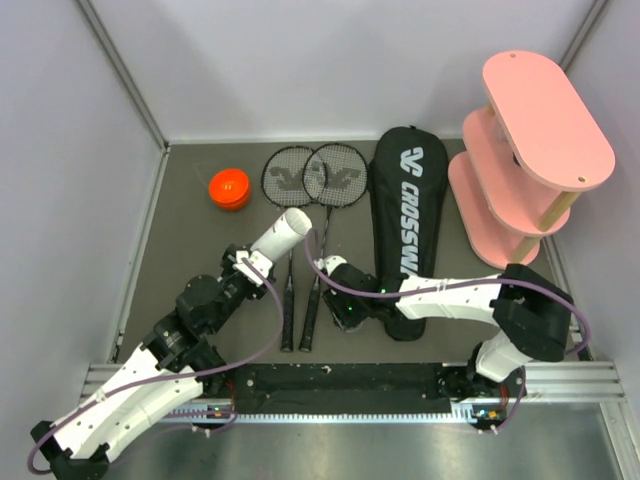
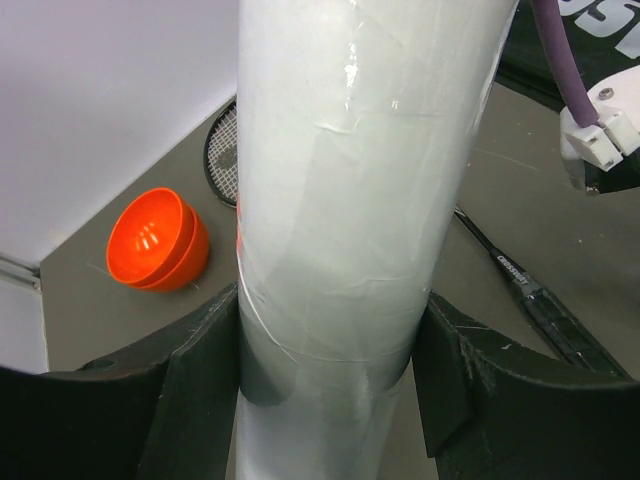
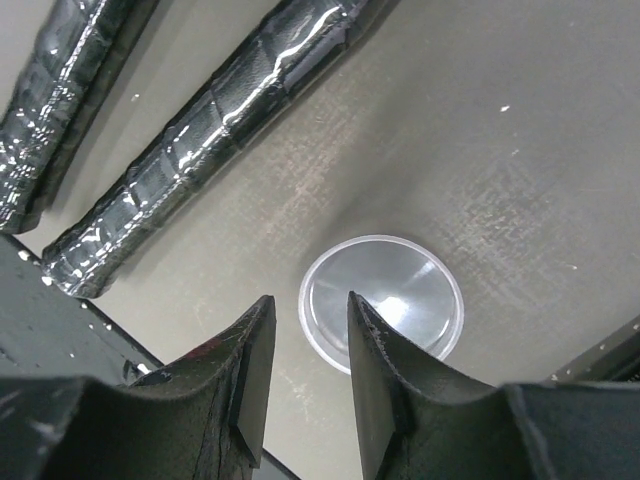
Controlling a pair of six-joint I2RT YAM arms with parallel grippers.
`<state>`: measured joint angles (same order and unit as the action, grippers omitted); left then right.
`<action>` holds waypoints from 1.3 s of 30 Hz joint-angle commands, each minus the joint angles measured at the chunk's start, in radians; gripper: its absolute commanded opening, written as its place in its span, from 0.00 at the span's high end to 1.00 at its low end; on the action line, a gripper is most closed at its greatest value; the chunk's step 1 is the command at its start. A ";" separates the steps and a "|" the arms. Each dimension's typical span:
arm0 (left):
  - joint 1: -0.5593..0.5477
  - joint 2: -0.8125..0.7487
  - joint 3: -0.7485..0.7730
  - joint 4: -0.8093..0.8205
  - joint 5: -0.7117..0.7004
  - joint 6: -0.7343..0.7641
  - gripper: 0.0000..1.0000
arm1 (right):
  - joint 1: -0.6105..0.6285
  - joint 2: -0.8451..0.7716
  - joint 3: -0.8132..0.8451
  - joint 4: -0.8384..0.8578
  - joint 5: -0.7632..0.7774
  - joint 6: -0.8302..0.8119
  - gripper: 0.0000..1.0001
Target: Pack up the badminton gear
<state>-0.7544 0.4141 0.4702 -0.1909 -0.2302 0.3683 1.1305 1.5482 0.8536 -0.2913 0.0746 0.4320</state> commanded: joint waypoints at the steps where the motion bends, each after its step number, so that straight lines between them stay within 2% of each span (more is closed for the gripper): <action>1: -0.005 -0.015 0.028 0.120 0.034 0.000 1.00 | 0.026 0.038 0.015 0.030 -0.061 0.005 0.64; 9: -0.005 -0.003 0.028 0.122 0.040 0.000 1.00 | 0.058 0.115 0.009 0.030 -0.012 0.022 0.65; 12: -0.005 -0.005 0.027 0.122 0.040 -0.002 1.00 | 0.061 0.112 0.009 0.026 0.017 0.025 0.74; 16: -0.005 0.000 0.027 0.123 0.040 0.000 1.00 | 0.061 0.055 -0.008 0.023 0.089 0.037 0.99; 20: -0.005 -0.001 0.027 0.122 0.042 0.001 1.00 | 0.037 -0.072 -0.048 0.030 0.145 0.033 1.00; 23: -0.005 0.002 0.025 0.122 0.048 0.001 1.00 | -0.023 -0.201 -0.089 0.069 0.032 0.013 1.00; 25: -0.005 0.000 0.025 0.122 0.051 0.001 1.00 | -0.107 -0.308 -0.108 0.084 -0.030 0.007 1.00; 31: -0.005 0.012 0.021 0.123 0.101 0.001 1.00 | -0.333 -0.555 -0.096 0.139 -0.386 -0.044 1.00; 34: -0.006 0.034 0.021 0.119 0.186 0.001 1.00 | -0.370 -0.618 -0.068 0.185 -0.563 -0.101 1.00; 39: -0.005 0.087 0.033 0.105 0.366 -0.009 1.00 | -0.371 -0.672 0.010 0.188 -0.667 -0.170 1.00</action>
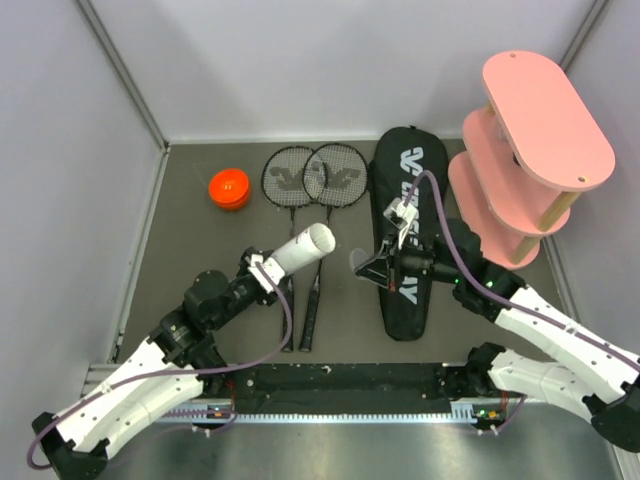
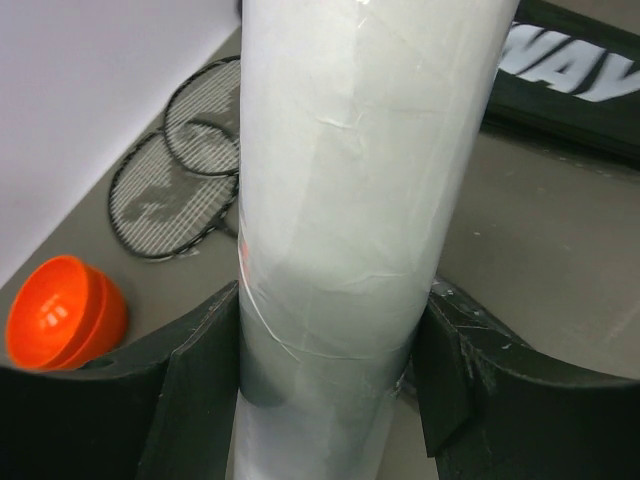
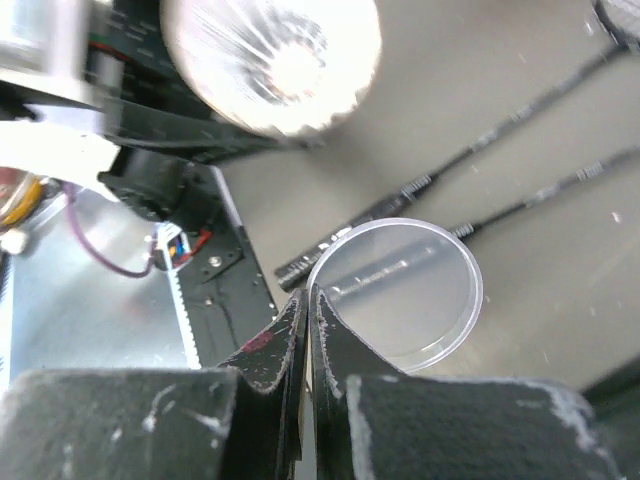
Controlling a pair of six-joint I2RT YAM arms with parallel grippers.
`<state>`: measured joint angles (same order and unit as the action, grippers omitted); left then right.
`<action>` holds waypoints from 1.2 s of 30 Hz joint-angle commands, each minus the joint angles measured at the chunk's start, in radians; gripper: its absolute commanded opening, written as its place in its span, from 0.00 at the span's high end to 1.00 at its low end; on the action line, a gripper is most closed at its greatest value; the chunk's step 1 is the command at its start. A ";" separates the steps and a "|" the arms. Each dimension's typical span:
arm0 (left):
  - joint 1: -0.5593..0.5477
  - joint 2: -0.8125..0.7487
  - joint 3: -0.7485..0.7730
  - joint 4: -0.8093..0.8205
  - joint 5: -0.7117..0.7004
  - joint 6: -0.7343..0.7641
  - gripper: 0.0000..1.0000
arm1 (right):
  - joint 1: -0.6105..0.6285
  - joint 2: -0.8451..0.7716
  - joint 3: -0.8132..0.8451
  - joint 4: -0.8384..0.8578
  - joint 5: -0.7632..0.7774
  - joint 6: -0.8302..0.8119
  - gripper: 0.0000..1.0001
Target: Pack up the badminton gear
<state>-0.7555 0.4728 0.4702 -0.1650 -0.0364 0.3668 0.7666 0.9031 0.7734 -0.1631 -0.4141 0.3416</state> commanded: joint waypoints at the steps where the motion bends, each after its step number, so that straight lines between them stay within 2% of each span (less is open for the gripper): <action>1: -0.004 0.035 0.033 0.079 0.219 -0.008 1.00 | -0.007 -0.027 0.118 0.057 -0.204 -0.084 1.00; 7: -0.007 0.038 0.028 0.079 0.273 -0.008 1.00 | -0.007 0.002 0.216 0.011 -0.219 -0.101 1.00; 15: -0.016 0.044 0.027 0.079 0.303 -0.005 1.00 | -0.006 0.152 0.354 -0.087 -0.334 -0.096 1.00; 23: -0.024 0.029 0.025 0.079 0.279 0.000 1.00 | -0.007 0.143 0.325 -0.092 -0.345 -0.085 1.00; 29: -0.024 0.032 0.025 0.079 0.277 0.001 1.00 | -0.006 0.161 0.291 0.003 -0.406 -0.012 1.00; 36: -0.025 0.023 0.022 0.079 0.265 0.003 1.00 | -0.003 0.166 0.282 0.008 -0.423 0.005 1.00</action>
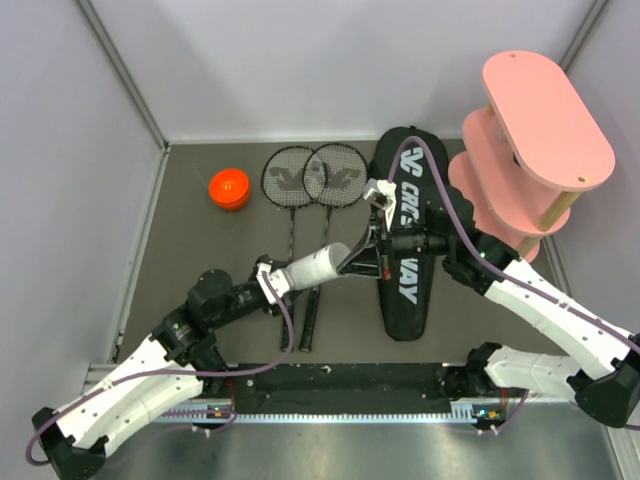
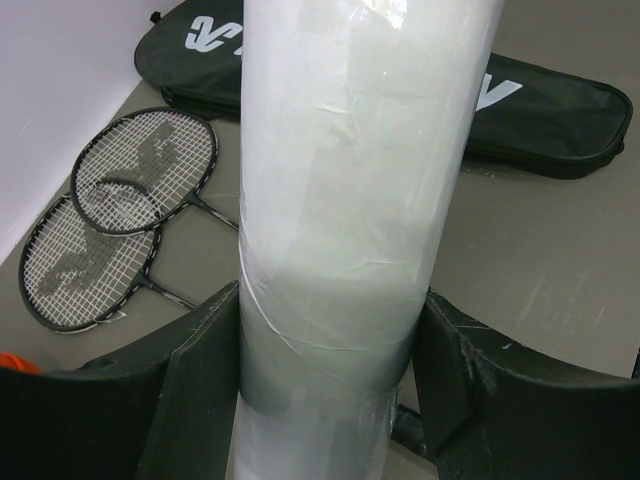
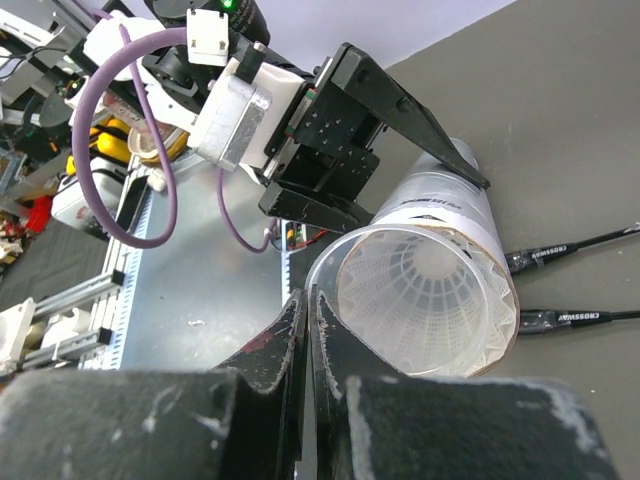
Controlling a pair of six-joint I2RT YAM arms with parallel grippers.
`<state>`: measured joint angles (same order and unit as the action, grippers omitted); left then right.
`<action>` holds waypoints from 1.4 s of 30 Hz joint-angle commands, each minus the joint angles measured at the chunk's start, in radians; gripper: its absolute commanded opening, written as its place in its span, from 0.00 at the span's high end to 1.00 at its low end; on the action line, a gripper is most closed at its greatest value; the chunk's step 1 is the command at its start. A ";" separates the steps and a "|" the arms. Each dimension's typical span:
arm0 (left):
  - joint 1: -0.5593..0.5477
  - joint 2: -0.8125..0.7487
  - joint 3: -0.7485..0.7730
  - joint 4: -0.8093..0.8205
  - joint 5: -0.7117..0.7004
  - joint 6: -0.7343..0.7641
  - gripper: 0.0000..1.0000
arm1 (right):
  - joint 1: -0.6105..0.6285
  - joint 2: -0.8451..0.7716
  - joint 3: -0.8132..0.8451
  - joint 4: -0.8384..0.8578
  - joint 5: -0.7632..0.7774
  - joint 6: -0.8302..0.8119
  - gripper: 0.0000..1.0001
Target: Pack up the badminton gear
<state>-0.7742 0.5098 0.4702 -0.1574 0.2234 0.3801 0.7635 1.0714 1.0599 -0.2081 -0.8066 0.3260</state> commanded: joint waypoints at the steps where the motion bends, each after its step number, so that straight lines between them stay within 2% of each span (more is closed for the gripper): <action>1: -0.007 -0.014 0.022 0.071 0.005 -0.010 1.00 | -0.001 -0.004 -0.006 0.050 -0.031 0.022 1.00; 21: -0.014 -0.024 0.022 0.071 0.011 0.000 1.00 | -0.007 0.042 0.041 -0.002 0.044 0.010 1.00; 42: -0.025 -0.067 0.002 0.073 0.016 0.037 1.00 | -0.032 0.087 0.064 0.019 -0.121 0.054 1.00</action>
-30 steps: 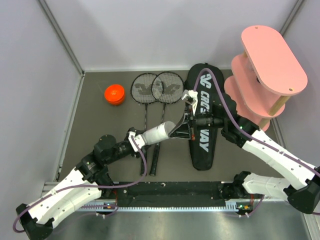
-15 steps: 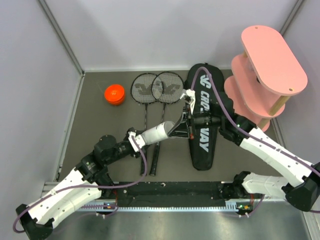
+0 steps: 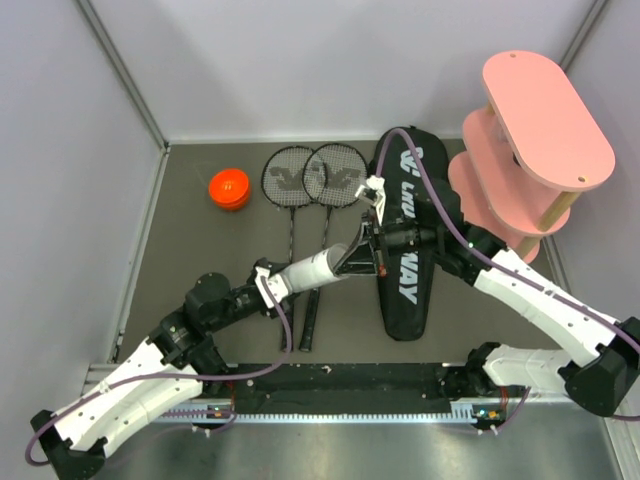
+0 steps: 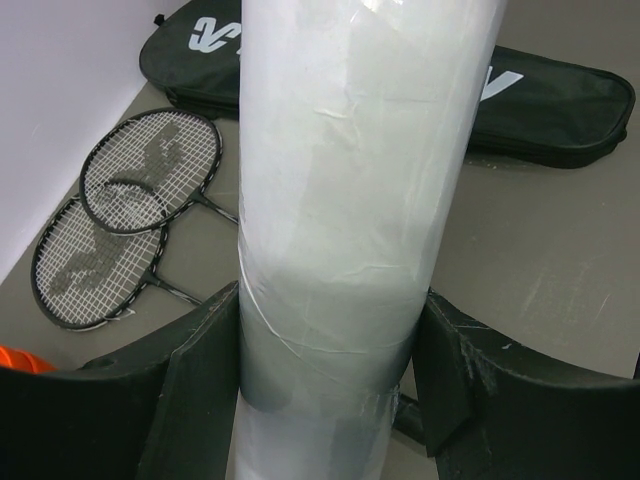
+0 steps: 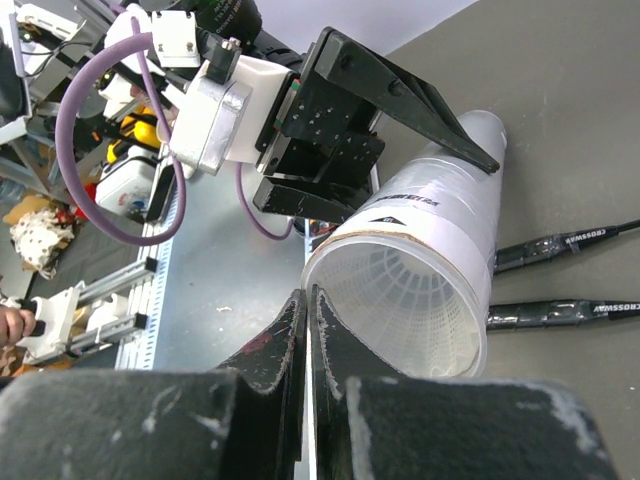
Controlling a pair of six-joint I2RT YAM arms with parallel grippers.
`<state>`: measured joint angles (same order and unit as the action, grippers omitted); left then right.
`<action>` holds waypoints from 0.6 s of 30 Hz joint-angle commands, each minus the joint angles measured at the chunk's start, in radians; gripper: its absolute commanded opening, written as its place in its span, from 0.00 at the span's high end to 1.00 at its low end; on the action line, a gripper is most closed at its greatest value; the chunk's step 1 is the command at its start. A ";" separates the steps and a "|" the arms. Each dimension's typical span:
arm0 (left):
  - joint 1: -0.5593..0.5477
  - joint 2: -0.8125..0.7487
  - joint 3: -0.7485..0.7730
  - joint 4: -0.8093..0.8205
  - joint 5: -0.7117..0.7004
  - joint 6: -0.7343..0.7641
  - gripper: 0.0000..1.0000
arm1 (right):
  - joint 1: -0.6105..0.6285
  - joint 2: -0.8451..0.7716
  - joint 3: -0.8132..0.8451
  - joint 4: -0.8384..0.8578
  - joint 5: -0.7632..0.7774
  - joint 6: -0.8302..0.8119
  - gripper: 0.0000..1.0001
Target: Pack up the badminton gear
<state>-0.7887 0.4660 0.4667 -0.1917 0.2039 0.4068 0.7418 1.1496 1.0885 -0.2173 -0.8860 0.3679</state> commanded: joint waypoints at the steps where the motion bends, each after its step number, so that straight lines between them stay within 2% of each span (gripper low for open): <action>1: -0.011 -0.023 0.004 0.107 0.037 0.013 1.00 | -0.009 0.010 0.031 0.036 -0.054 0.026 1.00; 7: -0.015 -0.030 -0.002 0.107 0.045 0.026 1.00 | -0.009 0.030 0.037 0.075 -0.162 0.071 1.00; 12: -0.018 -0.087 -0.026 0.129 0.117 0.049 1.00 | -0.010 0.059 0.039 0.088 -0.252 0.101 1.00; 15: -0.017 -0.118 -0.042 0.140 0.176 0.062 1.00 | -0.009 0.076 0.021 0.176 -0.303 0.193 1.00; 16: -0.018 -0.133 -0.046 0.144 0.181 0.063 1.00 | -0.010 0.091 0.005 0.261 -0.336 0.221 1.00; 18: -0.018 -0.142 -0.049 0.149 0.180 0.067 1.00 | -0.010 0.108 -0.001 0.301 -0.352 0.262 1.00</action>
<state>-0.7998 0.3588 0.4145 -0.1799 0.3004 0.4450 0.7368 1.2293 1.0874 -0.0875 -1.1584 0.5278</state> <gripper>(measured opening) 0.648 0.004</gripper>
